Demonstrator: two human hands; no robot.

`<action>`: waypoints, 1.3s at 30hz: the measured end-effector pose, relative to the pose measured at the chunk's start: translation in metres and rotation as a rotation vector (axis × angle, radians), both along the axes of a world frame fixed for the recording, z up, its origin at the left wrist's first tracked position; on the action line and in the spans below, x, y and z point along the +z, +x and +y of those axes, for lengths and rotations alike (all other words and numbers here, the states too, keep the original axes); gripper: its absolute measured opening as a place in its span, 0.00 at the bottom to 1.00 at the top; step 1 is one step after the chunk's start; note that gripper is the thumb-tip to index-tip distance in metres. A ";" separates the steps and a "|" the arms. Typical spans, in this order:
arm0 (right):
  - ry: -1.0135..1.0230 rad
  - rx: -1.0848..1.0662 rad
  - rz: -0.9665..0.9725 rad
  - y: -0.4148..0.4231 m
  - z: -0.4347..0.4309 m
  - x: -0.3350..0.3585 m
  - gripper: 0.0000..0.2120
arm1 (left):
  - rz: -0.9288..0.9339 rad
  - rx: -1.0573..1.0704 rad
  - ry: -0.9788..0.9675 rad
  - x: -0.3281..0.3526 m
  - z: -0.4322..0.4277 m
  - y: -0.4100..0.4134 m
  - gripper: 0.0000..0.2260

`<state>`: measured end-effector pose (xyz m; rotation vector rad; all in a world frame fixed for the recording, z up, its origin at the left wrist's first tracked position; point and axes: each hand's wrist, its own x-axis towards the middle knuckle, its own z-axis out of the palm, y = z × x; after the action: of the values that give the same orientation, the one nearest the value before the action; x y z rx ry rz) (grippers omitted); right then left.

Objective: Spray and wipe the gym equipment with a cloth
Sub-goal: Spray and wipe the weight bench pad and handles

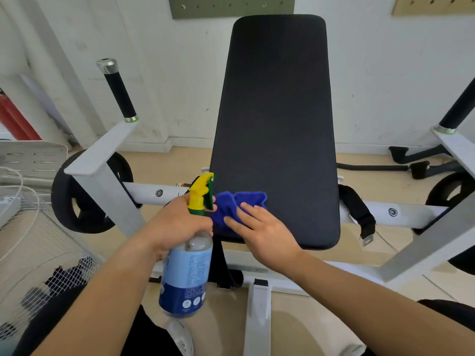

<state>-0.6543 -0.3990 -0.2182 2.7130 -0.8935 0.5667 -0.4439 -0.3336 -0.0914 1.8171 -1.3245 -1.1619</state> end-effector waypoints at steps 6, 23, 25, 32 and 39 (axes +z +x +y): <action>-0.063 -0.025 -0.026 -0.057 -0.035 0.019 0.22 | -0.007 -0.051 0.019 -0.002 -0.003 -0.007 0.23; 0.009 -0.258 -0.054 -0.141 0.022 0.003 0.33 | -0.026 -0.240 0.031 -0.012 -0.011 -0.064 0.19; 0.100 -0.465 -0.215 -0.174 0.025 0.004 0.34 | -0.021 -0.286 0.041 -0.019 -0.009 -0.083 0.19; 0.466 -0.413 -0.338 -0.210 0.065 -0.008 0.27 | 0.057 -0.297 0.041 -0.059 0.022 -0.138 0.21; 0.498 -0.709 -0.574 -0.269 0.075 0.001 0.23 | 0.019 -0.288 0.062 -0.102 0.068 -0.185 0.18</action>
<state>-0.9232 -0.3243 -0.2173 2.3297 -2.2636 1.0713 -0.6287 -0.2660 -0.1938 1.6906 -1.5941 -1.3789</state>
